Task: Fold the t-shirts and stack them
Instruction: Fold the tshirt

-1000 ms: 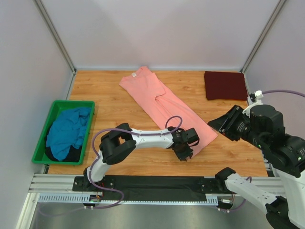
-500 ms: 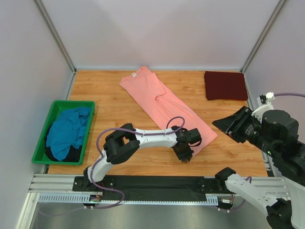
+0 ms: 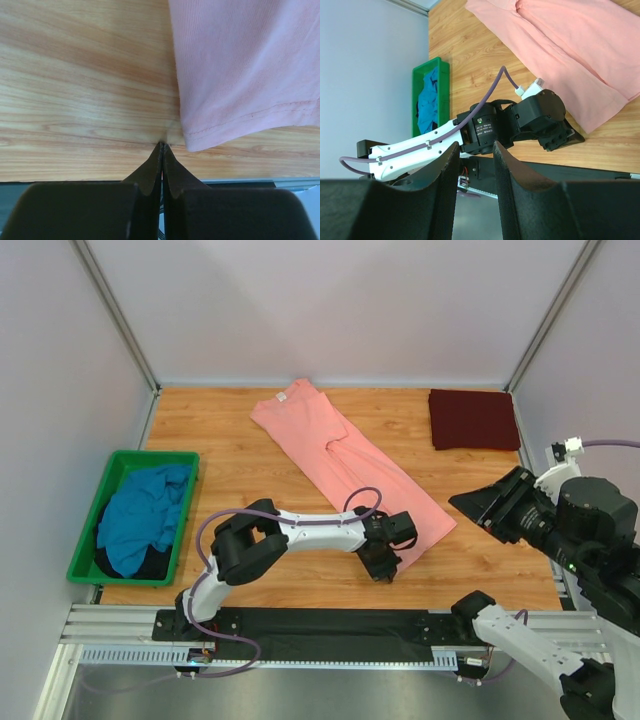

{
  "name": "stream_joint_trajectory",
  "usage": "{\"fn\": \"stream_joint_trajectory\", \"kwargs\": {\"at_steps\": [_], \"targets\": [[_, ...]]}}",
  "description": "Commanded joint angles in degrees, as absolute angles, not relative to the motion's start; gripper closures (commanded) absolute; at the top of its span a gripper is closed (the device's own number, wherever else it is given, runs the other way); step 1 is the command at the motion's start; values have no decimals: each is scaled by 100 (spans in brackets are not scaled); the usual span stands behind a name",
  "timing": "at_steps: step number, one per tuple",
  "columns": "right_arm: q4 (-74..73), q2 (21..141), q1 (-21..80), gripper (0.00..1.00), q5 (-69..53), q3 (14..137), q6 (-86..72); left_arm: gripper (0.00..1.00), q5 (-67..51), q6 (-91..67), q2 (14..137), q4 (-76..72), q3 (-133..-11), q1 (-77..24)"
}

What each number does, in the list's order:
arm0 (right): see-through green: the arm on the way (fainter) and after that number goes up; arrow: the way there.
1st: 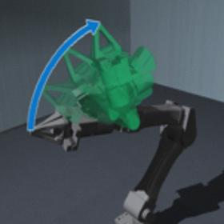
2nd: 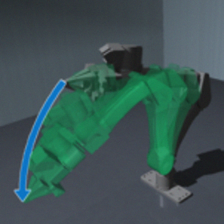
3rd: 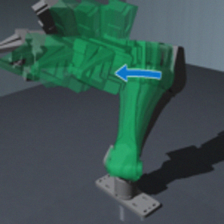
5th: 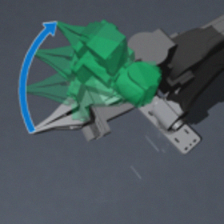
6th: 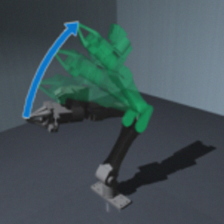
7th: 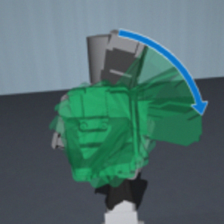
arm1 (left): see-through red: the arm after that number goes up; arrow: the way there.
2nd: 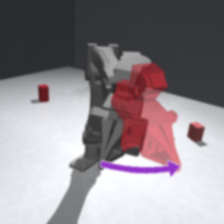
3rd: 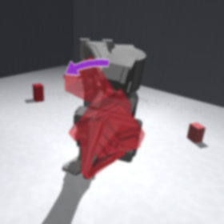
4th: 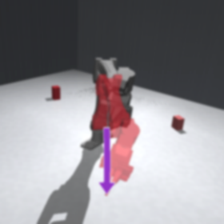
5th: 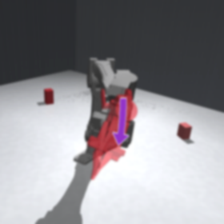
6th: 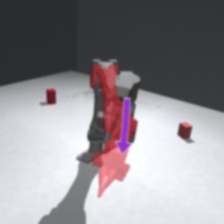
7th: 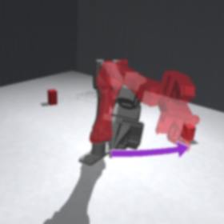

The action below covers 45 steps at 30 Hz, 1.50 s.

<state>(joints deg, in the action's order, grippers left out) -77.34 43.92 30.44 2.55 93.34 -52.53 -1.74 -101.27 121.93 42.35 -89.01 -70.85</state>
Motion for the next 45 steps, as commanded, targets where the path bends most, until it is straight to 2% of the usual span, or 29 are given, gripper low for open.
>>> {"fn": "stream_joint_trajectory", "kwargs": {"at_steps": [1,7,12,16,17,18,21,23,31,40,45], "targets": [[-9554,4465,3032,65,237,9588,-5002,100,-343,-10073,12041,4385,-8877,-7163],[-9545,4605,3032,62,281,9580,-4817,100,-562,-9914,11795,4579,-8588,-7198],[-9466,4623,3032,62,439,9352,-4790,100,-720,-10037,11339,4342,-7718,-7260],[-9334,4649,3032,62,431,9167,-4764,100,-511,-10143,10751,3354,-6945,-7277],[-9264,4649,3032,62,378,9123,-4772,98,-379,-10177,10462,3236,-6761,-7269],[-9229,4632,3032,62,361,9045,-4807,86,-65,-10160,10355,3182,-6750,-7277],[-9158,4562,3032,62,316,8965,-4860,64,403,-9994,10213,3506,-7127,-7269],[-9158,4500,3032,62,395,8965,-4904,61,439,-9871,10353,3621,-7468,-7269],[-9290,4465,3032,62,510,9132,-4913,61,343,-9958,11056,3770,-8270,-7269],[-9474,4447,3032,62,571,9290,-4764,60,360,-10257,11373,3516,-8235,-7198],[-9536,4491,3032,62,703,9413,-4632,60,352,-10125,11732,3691,-8639,-7189]]}}
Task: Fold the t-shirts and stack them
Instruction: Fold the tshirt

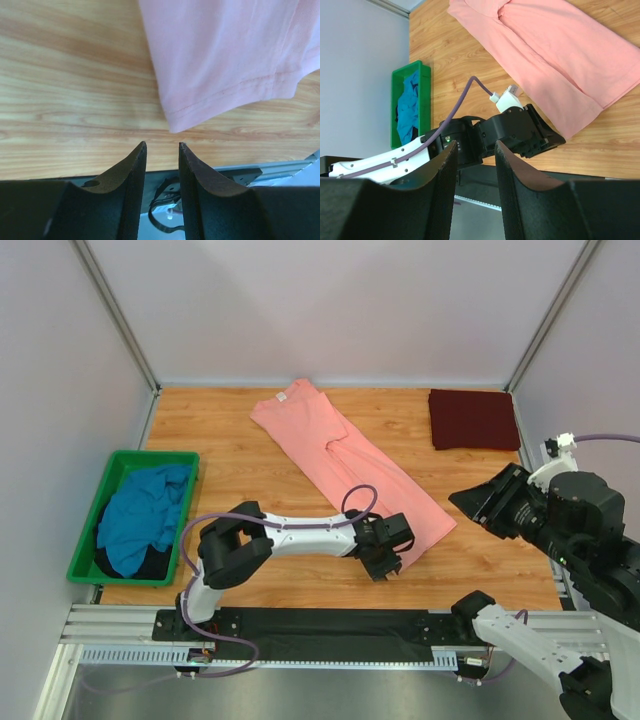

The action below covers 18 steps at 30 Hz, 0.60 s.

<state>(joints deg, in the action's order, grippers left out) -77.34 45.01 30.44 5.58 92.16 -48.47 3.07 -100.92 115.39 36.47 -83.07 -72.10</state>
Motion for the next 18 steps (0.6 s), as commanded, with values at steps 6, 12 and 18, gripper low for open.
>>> {"fn": "stream_joint_trajectory", "kwargs": {"at_steps": [6,12,18], "targets": [[-9545,4500,3032,62,712,9422,-4553,60,308,-10222,11918,3656,-8754,-7189],[-9545,4465,3032,62,738,9352,-4456,61,378,-10353,11865,3902,-8727,-7189],[-9536,4562,3032,62,800,9404,-4351,63,431,-10266,11821,3542,-8569,-7181]]}}
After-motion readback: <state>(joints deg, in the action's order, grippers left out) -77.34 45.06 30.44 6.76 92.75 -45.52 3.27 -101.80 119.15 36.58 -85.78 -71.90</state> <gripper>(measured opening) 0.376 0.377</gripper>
